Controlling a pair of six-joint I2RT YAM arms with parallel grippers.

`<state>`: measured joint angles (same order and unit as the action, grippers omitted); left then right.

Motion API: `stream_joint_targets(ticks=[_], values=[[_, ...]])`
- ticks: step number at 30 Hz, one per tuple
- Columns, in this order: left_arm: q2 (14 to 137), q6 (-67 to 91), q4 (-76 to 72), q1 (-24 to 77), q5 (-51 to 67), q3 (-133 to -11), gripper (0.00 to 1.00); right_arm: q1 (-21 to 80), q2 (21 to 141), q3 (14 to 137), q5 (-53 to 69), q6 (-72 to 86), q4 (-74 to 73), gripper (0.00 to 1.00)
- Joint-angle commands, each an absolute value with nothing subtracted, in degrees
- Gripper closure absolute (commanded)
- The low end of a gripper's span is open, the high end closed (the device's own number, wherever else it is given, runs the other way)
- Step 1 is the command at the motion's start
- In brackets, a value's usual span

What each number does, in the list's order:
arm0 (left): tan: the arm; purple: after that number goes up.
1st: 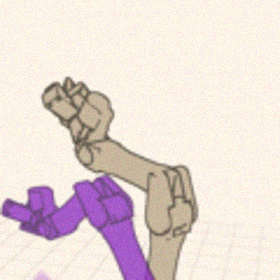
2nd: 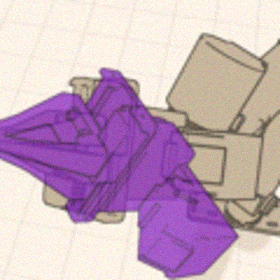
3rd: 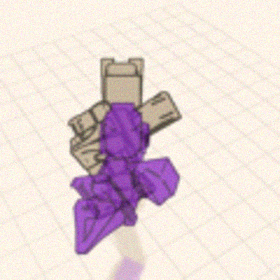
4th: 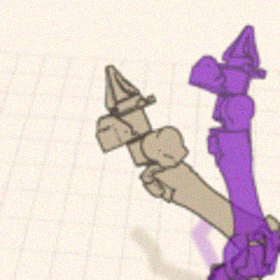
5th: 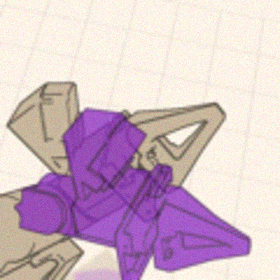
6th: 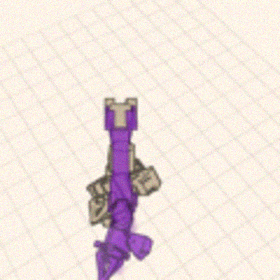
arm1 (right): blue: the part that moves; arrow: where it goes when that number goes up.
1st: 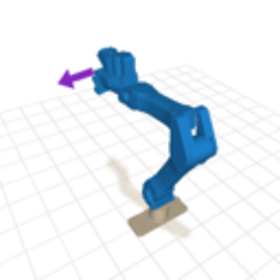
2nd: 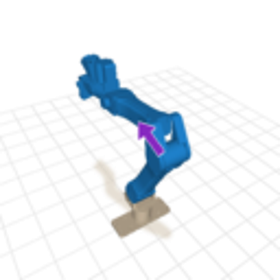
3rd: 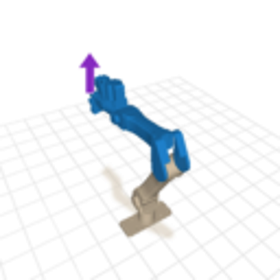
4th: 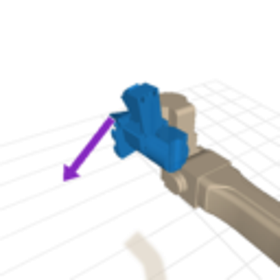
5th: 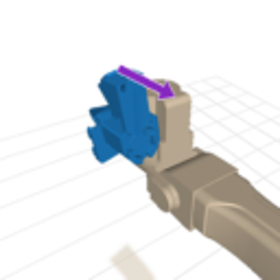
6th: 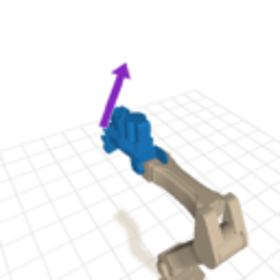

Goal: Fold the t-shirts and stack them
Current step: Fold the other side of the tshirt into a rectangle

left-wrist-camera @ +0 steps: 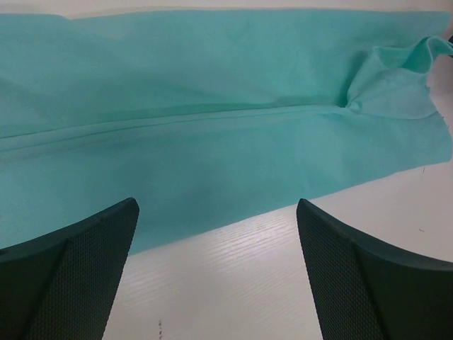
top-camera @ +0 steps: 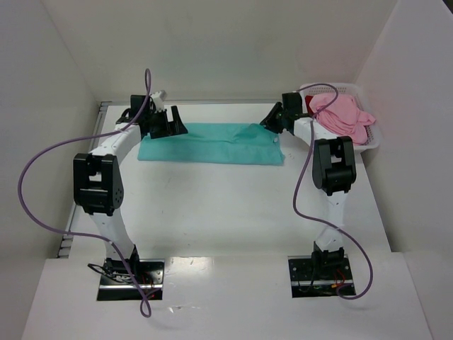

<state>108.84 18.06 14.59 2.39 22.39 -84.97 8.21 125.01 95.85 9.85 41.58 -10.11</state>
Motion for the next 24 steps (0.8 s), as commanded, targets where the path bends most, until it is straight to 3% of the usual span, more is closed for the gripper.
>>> stream_joint_targets(ticks=[1,4,9,14,24], values=[[110.21,16.44,13.89,2.20,22.68,-87.09,0.00,7.82,121.11,93.96,7.29,42.80,-7.12,0.60],[110.82,16.44,13.89,2.20,22.68,-87.10,0.00,7.29,120.50,93.96,7.29,42.19,-7.91,0.47],[110.83,15.83,14.41,2.90,22.68,-87.10,0.00,7.29,115.86,91.15,7.29,39.12,-7.82,0.34],[111.36,14.77,14.94,6.06,21.89,-87.10,0.00,7.99,111.97,87.46,11.24,34.99,-5.19,0.32],[113.73,15.91,19.07,4.93,6.42,-91.41,0.00,10.02,107.50,78.07,6.16,32.87,-10.11,0.32]])
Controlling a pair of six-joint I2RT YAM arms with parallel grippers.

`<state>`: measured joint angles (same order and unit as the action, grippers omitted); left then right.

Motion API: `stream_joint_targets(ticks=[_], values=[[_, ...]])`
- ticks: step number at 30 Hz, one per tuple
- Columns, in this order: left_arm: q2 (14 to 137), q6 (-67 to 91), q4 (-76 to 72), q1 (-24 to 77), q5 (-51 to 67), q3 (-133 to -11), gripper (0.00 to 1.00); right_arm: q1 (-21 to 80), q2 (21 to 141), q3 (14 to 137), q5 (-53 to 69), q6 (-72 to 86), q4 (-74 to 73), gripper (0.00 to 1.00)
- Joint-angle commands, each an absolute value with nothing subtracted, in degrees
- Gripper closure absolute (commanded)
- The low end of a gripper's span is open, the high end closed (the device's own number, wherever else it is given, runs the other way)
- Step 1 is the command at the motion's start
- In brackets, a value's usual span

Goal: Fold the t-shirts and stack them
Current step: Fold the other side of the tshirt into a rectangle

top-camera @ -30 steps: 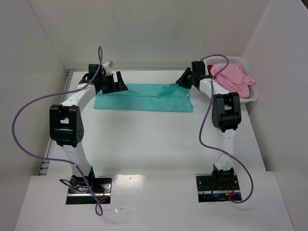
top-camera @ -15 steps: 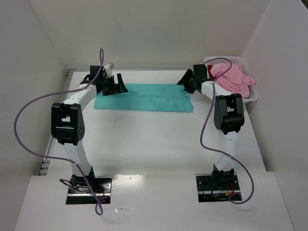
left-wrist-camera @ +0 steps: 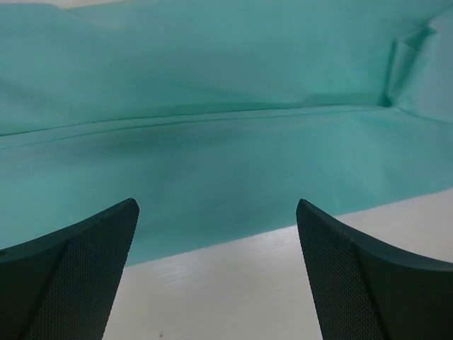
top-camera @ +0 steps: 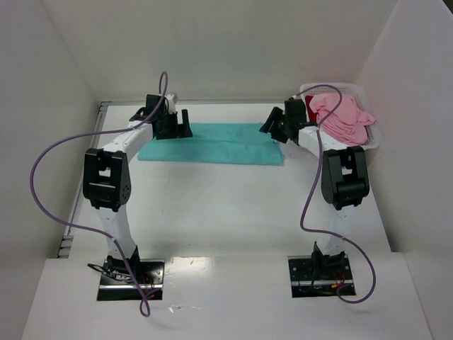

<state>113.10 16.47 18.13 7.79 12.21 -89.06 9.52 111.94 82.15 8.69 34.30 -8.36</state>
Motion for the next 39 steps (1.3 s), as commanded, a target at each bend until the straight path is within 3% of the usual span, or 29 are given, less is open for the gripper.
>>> stream_joint_targets(ticks=[1,4,7,8,14,16,18,19,35,39], values=[[113.21,15.91,19.07,4.31,5.81,-91.93,0.00,10.02,106.53,76.92,5.63,33.57,-10.11,0.35],[113.20,13.63,19.60,2.29,5.01,-93.08,0.00,10.02,103.63,73.75,5.63,34.37,-9.49,0.43],[113.73,1.54,21.79,1.49,8.24,-96.67,0.00,10.72,102.92,73.13,5.01,33.67,-9.49,0.43],[113.73,-9.12,24.15,1.49,9.65,-97.29,0.02,11.24,102.92,73.13,5.01,33.66,-10.01,0.43],[119.71,-28.11,30.94,4.40,2.19,-103.00,0.12,11.25,102.39,73.74,5.62,33.66,-11.50,0.43],[120.32,-29.96,30.94,2.13,11.47,-104.58,0.12,11.25,102.39,74.36,5.63,33.05,-12.21,0.43],[119.54,-33.38,32.95,0.62,20.26,-105.12,0.00,11.25,102.39,74.96,5.63,32.52,-12.83,0.43],[119.53,-39.58,34.18,0.01,26.65,-105.12,0.00,11.25,102.39,74.97,5.63,32.52,-13.62,0.43],[122.70,-50.36,28.65,-1.58,26.55,-99.49,0.00,11.25,100.72,74.97,6.24,31.99,-16.34,0.43],[124.54,-52.72,29.18,-1.58,26.02,-98.96,0.00,11.25,100.20,74.45,5.72,31.99,-16.35,0.38]])
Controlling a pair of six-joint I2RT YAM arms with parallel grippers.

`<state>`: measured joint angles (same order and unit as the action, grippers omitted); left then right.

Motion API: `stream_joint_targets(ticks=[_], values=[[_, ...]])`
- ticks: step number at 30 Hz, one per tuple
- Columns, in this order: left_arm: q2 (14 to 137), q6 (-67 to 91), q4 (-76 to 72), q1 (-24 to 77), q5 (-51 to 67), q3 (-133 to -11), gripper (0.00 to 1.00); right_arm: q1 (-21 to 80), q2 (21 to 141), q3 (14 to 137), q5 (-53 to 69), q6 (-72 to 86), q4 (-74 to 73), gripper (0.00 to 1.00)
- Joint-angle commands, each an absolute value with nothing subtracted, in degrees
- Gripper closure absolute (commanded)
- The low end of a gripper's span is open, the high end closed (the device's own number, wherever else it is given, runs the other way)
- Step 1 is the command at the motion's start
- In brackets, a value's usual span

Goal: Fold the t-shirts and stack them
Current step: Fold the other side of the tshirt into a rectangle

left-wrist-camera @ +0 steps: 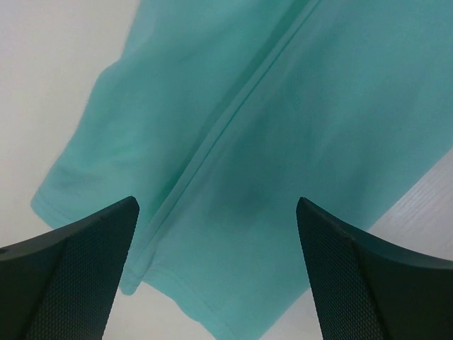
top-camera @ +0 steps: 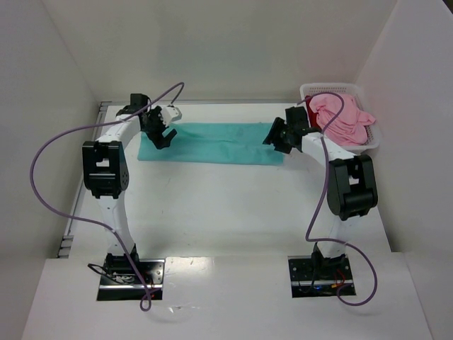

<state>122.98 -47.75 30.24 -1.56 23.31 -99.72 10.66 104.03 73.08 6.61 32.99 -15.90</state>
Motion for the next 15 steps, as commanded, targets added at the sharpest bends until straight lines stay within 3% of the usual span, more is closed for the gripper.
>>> stream_joint_targets(ticks=[1,15], values=[[124.54,-52.73,28.40,-1.58,26.02,-98.96,0.00,11.25,99.67,74.44,5.71,31.99,-16.35,0.38],[131.57,-48.08,29.44,-1.58,25.32,-103.97,0.00,11.25,97.48,73.39,5.71,33.57,-16.87,0.26]])
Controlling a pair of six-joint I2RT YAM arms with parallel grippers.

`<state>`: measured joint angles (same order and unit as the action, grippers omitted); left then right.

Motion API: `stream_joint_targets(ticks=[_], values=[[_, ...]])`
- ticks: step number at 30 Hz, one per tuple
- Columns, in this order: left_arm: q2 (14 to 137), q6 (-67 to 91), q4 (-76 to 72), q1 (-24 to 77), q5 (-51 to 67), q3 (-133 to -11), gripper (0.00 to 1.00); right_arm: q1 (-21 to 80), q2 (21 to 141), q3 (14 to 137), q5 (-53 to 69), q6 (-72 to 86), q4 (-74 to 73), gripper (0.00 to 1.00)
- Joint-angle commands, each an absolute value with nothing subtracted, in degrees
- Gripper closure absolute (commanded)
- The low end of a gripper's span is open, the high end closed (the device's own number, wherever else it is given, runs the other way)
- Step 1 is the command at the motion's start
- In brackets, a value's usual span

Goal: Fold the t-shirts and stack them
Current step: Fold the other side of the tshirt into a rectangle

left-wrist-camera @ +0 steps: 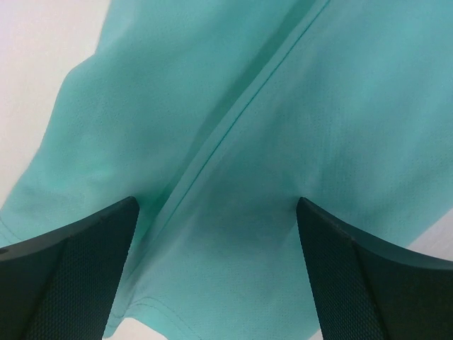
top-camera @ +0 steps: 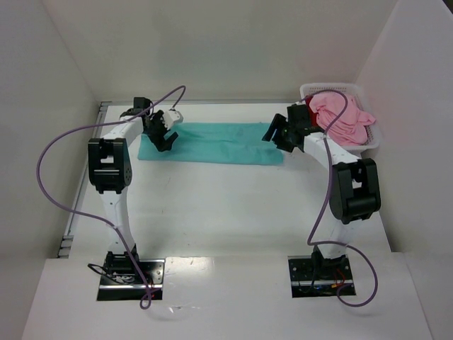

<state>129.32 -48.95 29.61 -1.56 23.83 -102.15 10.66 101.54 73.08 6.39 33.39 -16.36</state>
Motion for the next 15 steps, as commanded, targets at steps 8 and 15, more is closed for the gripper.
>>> stream_joint_targets(ticks=[8,15], values=[[130.00,-46.93,32.70,-1.58,23.99,-102.14,0.00,11.25,96.94,74.00,5.19,34.71,-16.35,0.19],[125.34,-40.70,36.29,0.17,21.62,-96.26,0.00,11.25,100.81,78.92,6.06,33.67,-16.35,0.14]])
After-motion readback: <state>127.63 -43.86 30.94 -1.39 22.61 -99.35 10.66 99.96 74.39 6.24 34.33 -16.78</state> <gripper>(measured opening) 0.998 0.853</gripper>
